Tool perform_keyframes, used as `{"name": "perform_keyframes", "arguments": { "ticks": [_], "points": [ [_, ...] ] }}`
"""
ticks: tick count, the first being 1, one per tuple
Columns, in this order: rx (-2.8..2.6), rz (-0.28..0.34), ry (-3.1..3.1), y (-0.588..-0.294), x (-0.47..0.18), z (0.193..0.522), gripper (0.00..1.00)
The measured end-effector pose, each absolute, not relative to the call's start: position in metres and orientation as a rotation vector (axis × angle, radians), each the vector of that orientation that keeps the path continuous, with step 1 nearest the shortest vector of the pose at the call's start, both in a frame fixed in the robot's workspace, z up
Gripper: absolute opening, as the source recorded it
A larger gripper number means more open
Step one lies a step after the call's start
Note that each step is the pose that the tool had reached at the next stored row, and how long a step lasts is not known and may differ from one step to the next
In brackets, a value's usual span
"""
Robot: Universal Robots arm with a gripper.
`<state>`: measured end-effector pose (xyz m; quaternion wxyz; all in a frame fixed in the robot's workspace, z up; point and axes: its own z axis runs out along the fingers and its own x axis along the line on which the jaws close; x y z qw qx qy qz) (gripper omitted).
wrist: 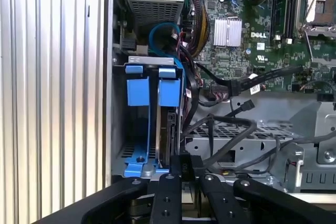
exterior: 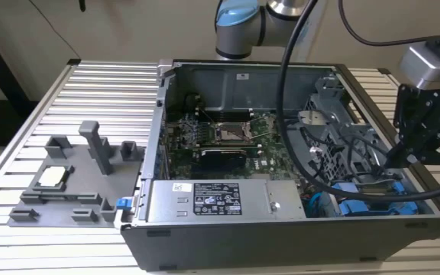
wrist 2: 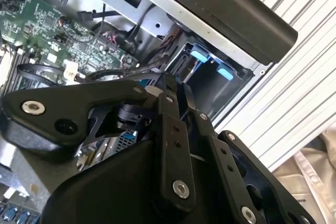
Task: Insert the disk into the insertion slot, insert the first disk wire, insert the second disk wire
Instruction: 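Insert the first disk wire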
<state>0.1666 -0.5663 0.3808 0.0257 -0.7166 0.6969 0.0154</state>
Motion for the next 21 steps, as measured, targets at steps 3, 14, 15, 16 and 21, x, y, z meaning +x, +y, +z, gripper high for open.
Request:
{"name": "perform_keyframes", "arguments": {
  "ticks": [3,14,15,16,21],
  "points": [
    [-2.208,0.047,2.161,-0.568,0.168,0.378,0.19],
    [-2.196,0.051,2.174,-0.571,0.170,0.368,0.19],
    [-2.196,0.051,2.174,-0.571,0.170,0.368,0.19],
    [-2.196,0.051,2.175,-0.571,0.170,0.367,0.19],
    [-2.193,0.052,2.179,-0.571,0.171,0.364,0.19]
  ]
}}
